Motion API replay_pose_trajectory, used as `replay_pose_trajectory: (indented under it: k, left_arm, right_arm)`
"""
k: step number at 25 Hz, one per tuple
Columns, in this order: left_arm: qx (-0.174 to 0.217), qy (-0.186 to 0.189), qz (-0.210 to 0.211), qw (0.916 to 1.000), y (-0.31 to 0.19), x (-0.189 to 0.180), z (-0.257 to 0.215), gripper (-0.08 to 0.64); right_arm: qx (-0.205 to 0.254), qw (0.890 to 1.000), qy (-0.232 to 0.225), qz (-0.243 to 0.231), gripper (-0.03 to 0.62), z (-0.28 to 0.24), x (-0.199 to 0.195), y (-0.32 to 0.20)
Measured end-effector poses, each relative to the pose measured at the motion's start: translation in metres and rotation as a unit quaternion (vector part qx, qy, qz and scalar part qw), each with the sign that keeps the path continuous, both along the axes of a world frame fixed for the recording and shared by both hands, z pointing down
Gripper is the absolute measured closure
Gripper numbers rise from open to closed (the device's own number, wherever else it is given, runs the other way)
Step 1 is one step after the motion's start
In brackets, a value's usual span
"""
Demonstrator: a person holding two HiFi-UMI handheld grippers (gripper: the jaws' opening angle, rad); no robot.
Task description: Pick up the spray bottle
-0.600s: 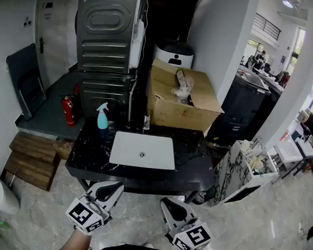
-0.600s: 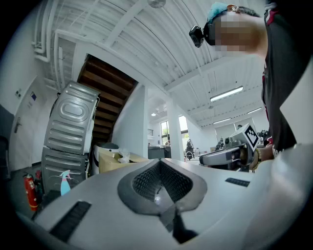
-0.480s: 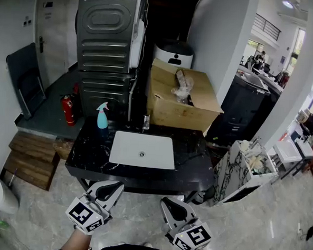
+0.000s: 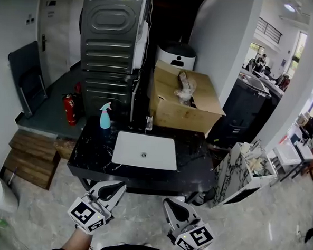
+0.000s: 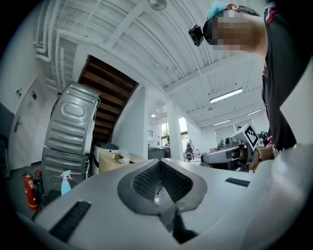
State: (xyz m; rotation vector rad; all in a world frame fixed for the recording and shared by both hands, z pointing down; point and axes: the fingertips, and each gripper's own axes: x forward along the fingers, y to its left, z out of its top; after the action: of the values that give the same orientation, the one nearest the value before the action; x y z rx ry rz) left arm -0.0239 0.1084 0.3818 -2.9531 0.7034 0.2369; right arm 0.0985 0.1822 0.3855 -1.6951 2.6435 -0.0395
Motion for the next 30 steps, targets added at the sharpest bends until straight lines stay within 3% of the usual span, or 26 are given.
replay_pose_trajectory:
  k: [4,19,30]
  left_arm:
    - [-0.003,0.000,0.000,1.0000,-0.005,-0.009,0.002,0.545]
    - [-0.019,-0.003,0.003,0.9998,-0.024,-0.060,0.023,0.545]
    - [-0.034,0.006,-0.003,0.9994,-0.076,-0.050,0.035,0.545]
  right_arm:
    - [-0.001,1.000,0.015,-0.002,0.556,0.004,-0.010,-0.004]
    - [-0.006,1.000,0.006,0.014,0.555,0.015,-0.053,-0.016]
    - [-0.010,1.000,0.000,0.001,0.555,0.026,-0.039,-0.070]
